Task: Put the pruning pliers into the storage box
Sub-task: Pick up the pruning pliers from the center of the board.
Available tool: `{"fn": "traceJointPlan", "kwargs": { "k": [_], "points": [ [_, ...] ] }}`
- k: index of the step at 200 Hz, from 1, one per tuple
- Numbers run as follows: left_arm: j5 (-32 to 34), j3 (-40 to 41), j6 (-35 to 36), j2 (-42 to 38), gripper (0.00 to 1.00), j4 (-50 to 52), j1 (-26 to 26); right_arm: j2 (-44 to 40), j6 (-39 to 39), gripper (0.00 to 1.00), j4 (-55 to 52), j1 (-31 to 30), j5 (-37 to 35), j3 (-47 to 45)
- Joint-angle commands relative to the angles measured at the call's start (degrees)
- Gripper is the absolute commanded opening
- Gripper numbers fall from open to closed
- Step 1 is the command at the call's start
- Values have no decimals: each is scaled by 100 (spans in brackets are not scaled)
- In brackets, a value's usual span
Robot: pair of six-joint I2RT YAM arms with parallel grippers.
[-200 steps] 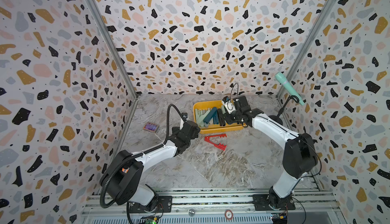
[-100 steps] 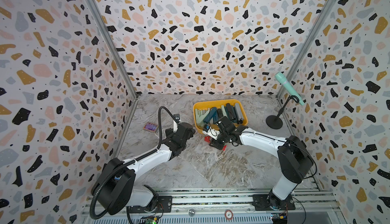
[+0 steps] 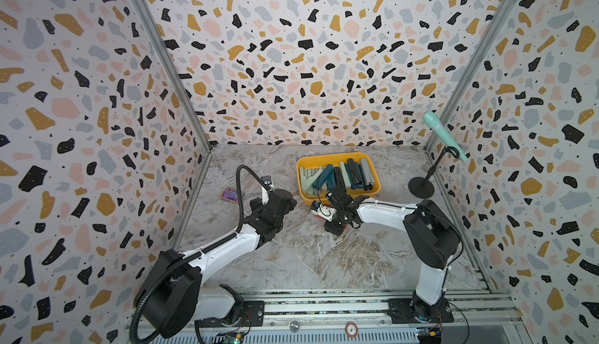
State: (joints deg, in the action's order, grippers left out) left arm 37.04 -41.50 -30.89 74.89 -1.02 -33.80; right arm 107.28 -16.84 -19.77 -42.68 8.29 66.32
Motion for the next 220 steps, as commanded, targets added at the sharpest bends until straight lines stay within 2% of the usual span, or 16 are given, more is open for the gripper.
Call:
{"fn": "traceJointPlan", "kwargs": {
  "k": [1, 27, 55, 92, 179, 198, 220],
  "points": [
    [120, 122, -26, -80, 99, -30, 32, 29, -49, 34, -144, -39, -236, 192],
    [128, 159, -28, -115, 100, -39, 32, -51, -33, 33, -245, -115, -184, 230],
    [137, 181, -25, -133, 99, -47, 40, -527, 53, 33, -131, -127, -152, 109],
    [63, 186, -31, -122, 100, -100, 43, -795, 85, 34, -165, -51, -409, 65],
    [119, 264, -32, -208, 99, -74, 49, 86, -220, 36, -280, 31, -467, 387],
    [128, 265, -30, -196, 99, -74, 58, 218, -209, 30, -348, 23, -481, 460],
    [120, 273, -31, -199, 100, -74, 69, 201, -150, 14, -369, 14, -498, 469]
  ]
}}
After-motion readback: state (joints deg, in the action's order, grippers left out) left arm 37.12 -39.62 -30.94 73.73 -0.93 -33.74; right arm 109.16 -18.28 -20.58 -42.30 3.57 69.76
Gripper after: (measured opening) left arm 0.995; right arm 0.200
